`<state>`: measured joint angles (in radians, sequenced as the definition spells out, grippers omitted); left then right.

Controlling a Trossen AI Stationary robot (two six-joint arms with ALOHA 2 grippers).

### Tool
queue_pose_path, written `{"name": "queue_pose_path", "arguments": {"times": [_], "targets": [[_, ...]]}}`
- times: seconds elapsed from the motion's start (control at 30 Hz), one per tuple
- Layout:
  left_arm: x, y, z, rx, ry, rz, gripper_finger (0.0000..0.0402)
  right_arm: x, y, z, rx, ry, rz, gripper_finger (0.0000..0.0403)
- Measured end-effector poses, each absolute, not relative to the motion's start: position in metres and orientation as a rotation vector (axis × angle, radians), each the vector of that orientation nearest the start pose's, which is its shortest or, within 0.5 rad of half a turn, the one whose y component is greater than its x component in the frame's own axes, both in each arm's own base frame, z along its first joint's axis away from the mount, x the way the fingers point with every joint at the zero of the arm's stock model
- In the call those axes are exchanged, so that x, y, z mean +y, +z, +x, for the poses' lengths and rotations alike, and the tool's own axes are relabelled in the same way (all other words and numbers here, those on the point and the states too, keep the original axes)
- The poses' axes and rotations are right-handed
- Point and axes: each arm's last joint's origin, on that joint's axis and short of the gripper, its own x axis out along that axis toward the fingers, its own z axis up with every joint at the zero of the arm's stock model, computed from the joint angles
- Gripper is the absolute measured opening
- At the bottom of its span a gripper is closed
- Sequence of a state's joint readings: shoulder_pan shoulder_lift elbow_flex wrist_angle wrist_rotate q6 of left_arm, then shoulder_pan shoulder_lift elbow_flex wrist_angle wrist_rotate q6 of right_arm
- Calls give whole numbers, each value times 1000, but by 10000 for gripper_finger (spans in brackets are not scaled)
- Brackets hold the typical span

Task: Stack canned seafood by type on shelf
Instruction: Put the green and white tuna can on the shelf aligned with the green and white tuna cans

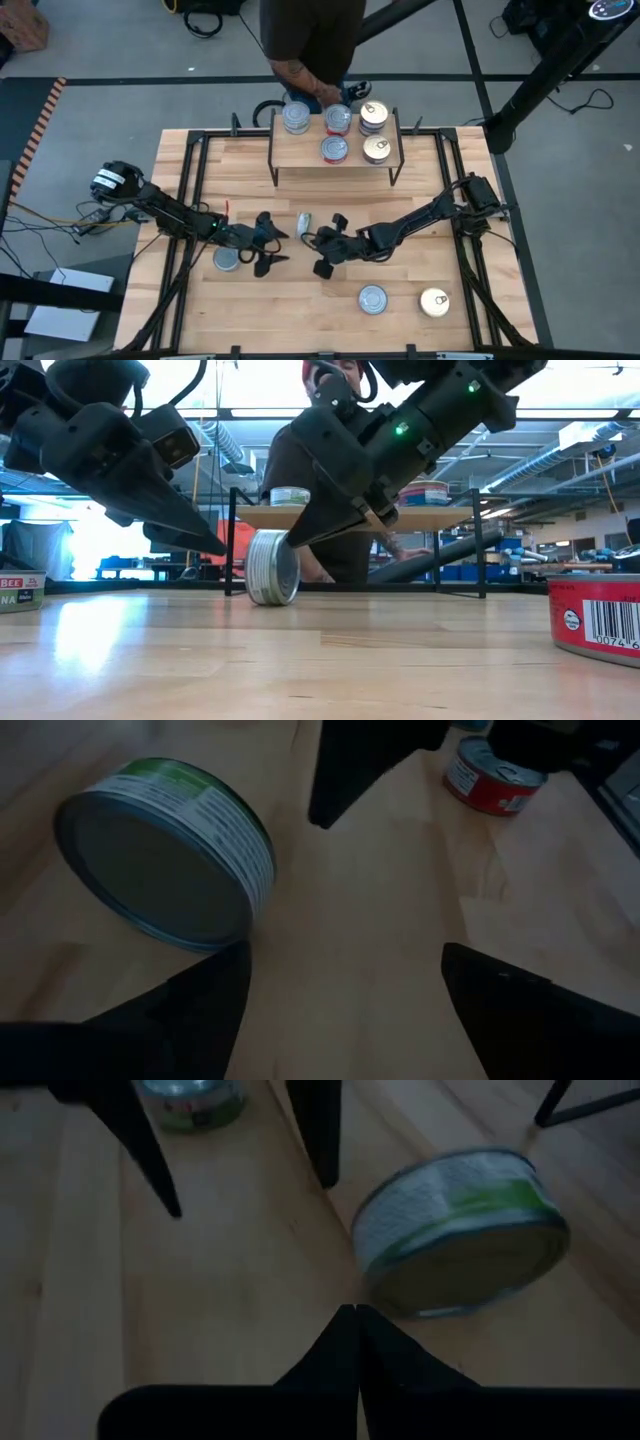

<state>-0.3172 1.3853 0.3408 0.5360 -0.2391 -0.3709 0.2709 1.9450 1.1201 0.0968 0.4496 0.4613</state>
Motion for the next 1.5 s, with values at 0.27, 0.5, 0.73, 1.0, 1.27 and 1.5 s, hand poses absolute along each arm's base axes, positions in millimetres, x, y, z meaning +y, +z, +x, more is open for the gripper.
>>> {"name": "queue_pose_path", "arguments": {"times": [0.27, 0.5, 0.73, 1.0, 1.27, 1.5], "targets": [[-63, 135, 221, 471, 104, -202, 333, 86, 147, 387, 623, -338, 156, 7], [-62, 138, 225, 450, 133, -269, 333, 73, 141, 384, 696, -389, 143, 7], [-62, 142, 228, 434, 147, -292, 333, 64, 144, 389, 670, -376, 139, 7], [-62, 143, 228, 415, 153, -297, 333, 56, 148, 395, 624, -326, 144, 7], [-60, 142, 229, 399, 217, -293, 333, 54, 153, 398, 605, -235, 88, 7], [-58, 130, 234, 415, 353, -253, 332, 60, 152, 392, 668, -229, 81, 7]]}}
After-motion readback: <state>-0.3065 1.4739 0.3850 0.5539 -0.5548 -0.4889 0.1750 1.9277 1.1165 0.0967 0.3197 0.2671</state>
